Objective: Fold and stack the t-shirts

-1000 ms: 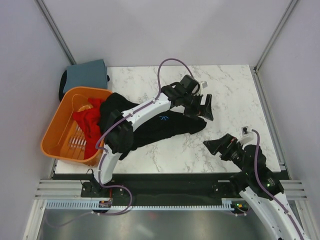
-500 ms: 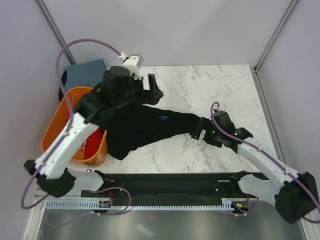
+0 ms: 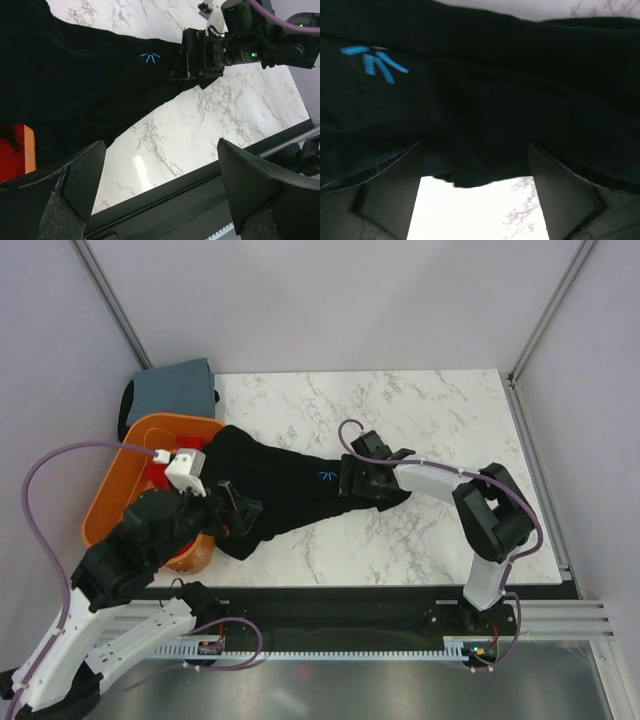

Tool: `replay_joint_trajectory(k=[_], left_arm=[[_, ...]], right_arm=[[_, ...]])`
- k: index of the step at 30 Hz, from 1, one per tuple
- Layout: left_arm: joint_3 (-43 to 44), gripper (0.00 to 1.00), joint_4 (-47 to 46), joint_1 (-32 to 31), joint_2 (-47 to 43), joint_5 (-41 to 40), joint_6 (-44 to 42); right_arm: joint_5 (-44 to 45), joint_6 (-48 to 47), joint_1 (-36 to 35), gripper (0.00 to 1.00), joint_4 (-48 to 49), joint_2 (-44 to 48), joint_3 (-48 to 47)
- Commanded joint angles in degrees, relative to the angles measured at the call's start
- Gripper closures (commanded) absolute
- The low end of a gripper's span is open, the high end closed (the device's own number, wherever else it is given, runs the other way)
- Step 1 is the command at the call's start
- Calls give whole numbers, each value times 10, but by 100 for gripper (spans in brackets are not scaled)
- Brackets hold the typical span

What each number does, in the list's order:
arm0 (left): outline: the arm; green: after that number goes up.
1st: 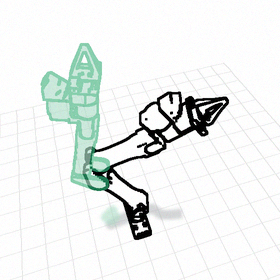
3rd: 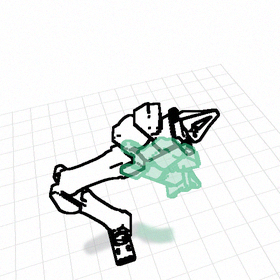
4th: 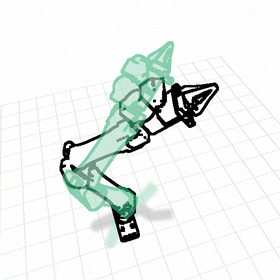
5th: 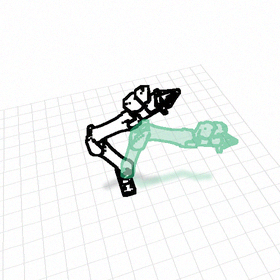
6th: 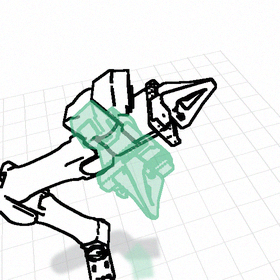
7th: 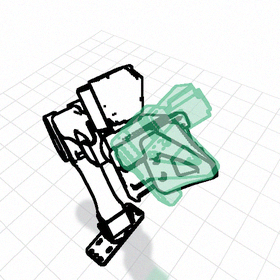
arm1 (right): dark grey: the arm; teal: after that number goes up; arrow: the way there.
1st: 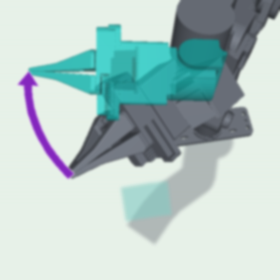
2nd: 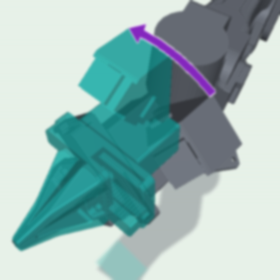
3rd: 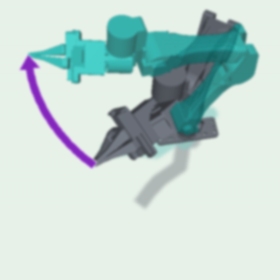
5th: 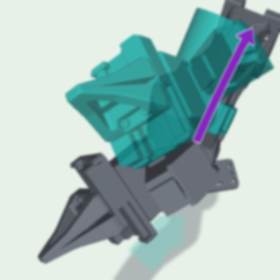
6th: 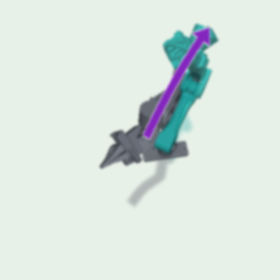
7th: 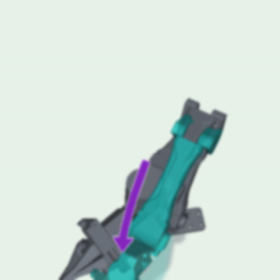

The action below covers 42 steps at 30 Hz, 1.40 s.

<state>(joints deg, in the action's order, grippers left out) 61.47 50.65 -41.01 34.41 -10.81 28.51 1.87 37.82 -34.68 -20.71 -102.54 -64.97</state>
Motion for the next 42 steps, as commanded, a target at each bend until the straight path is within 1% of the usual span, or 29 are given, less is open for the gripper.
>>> replay_joint_trajectory(k=[1, 3, 4, 5, 6, 8, 10, 11, 12, 13, 14, 15, 16, 17, 20, 22, 23, 24, 25, 28, 32, 33, 34, 35, 36, 38, 40, 41, 42], left_arm=[[-32, 0, -18, -2, -29, -22, 15], [-53, 0, -18, -2, -52, -33, 11], [-59, 0, -18, -2, -58, -39, 10], [-74, 0, -20, -2, -73, -50, 11], [-81, 0, -21, -2, -80, -54, 15], [-109, 0, -26, -3, -106, -64, 17], [-128, 0, -28, -3, -125, -69, 26], [-148, 0, -30, -3, -137, -76, 33], [-159, 0, -43, -3, -167, -76, 38], [-172, 0, -49, -3, -181, -76, 40], [-187, 0, -52, -3, -196, -78, 42], [-188, 0, -53, -3, -213, -80, 43], [-187, 0, -53, -3, -218, -83, 43], [-188, 0, -54, -3, -222, -95, 42], [-191, 0, -54, -3, -215, -104, 44], [-188, 0, -54, -3, -190, -99, 41], [-185, 0, -51, -2, -180, -93, 40], [-184, 0, -51, -3, -173, -90, 37], [-183, 1, -52, -3, -168, -84, 38], [-181, 1, -69, -3, -142, -77, 38], [-192, 1, -134, -3, -71, -53, 41], [-191, 1, -161, -3, -22, -48, 41], [-191, 1, -173, -3, 3, -47, 41], [-188, 0, -184, -3, 35, -54, 39], [-187, 0, -196, -2, 93, -64, 33], [-171, 0, -203, 7, 161, -89, 18], [-155, 0, -202, 54, 235, -79, -4], [-154, 0, -204, 83, 249, -63, -7], [-157, 0, -209, 152, 260, -42, -11]], right_arm=[[13, -20, -3, 11, 1, -40, -37], [18, -32, -2, 36, -2, -55, -45], [30, -37, -2, 67, -6, -58, -49], [30, -43, 3, 87, -16, -62, -52], [23, -56, 9, 100, -24, -67, -60], [4, -63, 36, 100, -42, -61, -60], [-1, -68, 63, 100, -45, -17, -40], [11, -66, 104, 100, -49, 6, -30], [10, -63, 133, 100, -50, 52, -4], [5, -54, 168, 100, -54, 75, 8], [-17, -50, 250, 100, -59, 97, 22], [-33, -50, 294, 100, -61, 133, 46], [-38, -51, 334, 100, -68, 147, 56], [-38, -56, 395, 100, -70, 160, 75], [-35, -70, 448, 100, -82, 169, 92], [-7, -63, 464, 100, -84, 165, 109], [-9, -57, 492, 100, -78, 167, 119], [-18, -57, 505, 100, -68, 170, 140], [-55, -57, 512, 100, -51, 170, 148], [-105, -62, 504, 100, -29, 162, 169], [-110, -76, 462, 100, -29, 169, 182], [-109, -78, 455, 100, -31, 182, 190], [-109, -79, 447, 100, -32, 189, 194], [-110, -79, 438, 100, -34, 198, 207], [-110, -77, 434, 100, -36, 218, 213], [-113, -72, 420, 100, -38, 239, 227], [-114, -72, 412, 100, -45, 264, 244], [-116, -73, 410, 100, -50, 273, 247], [-118, -73, 409, 100, -53, 288, 254]])
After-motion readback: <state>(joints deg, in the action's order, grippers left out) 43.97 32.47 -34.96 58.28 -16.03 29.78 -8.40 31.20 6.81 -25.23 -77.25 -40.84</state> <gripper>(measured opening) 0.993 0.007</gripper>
